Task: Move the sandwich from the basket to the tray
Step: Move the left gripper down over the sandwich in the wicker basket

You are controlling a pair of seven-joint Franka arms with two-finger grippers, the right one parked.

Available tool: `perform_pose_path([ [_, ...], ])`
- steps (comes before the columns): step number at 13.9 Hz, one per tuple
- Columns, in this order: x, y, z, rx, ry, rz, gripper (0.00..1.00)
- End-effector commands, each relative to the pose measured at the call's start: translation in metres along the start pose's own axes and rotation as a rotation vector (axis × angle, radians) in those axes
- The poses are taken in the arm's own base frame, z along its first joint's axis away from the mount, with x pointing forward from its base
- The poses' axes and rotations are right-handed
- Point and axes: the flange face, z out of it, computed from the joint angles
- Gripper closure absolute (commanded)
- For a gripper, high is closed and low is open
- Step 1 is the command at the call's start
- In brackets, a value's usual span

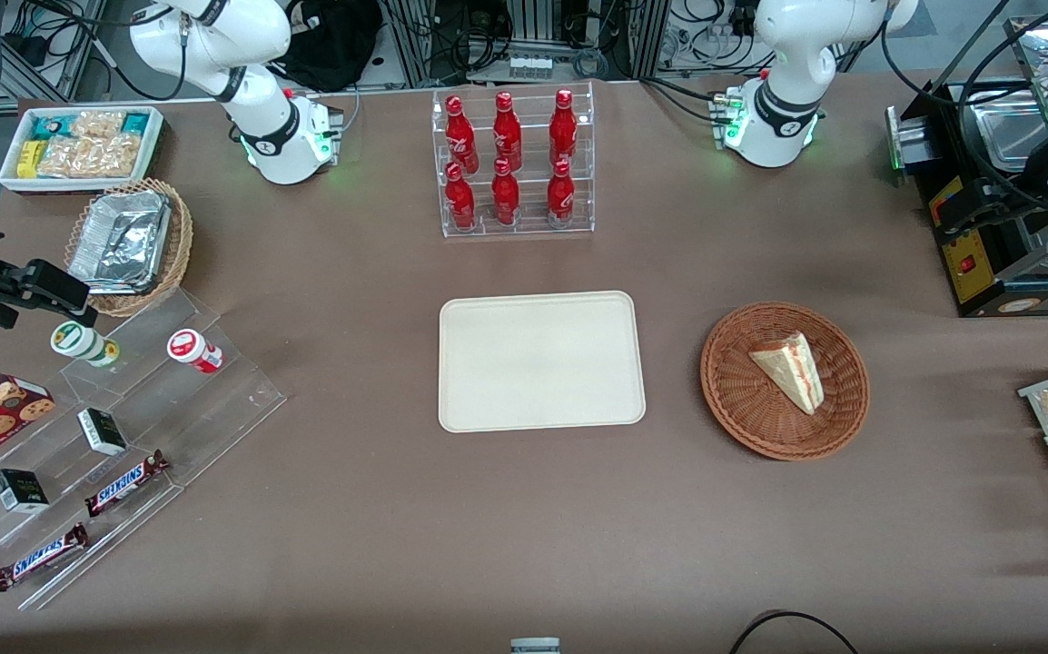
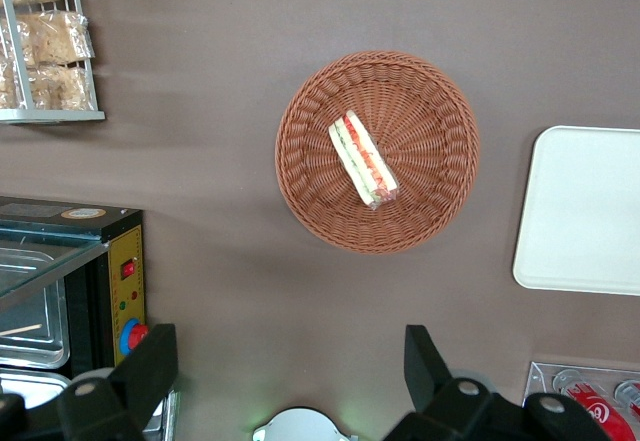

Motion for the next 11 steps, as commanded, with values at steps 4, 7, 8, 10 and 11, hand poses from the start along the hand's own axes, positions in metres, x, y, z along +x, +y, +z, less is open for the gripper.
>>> perform_pose_path([
  [4,0.008,0.002,0.018,0.002,-0.041,-0.027,0.00],
  [7,0.028,0.013,0.077,-0.002,-0.023,-0.078,0.00],
  [8,0.032,0.019,0.104,-0.007,0.002,-0.116,0.00],
  [10,0.036,0.042,0.149,-0.021,0.046,-0.201,0.00],
  [11,0.038,0.050,0.176,-0.036,0.081,-0.256,0.00],
])
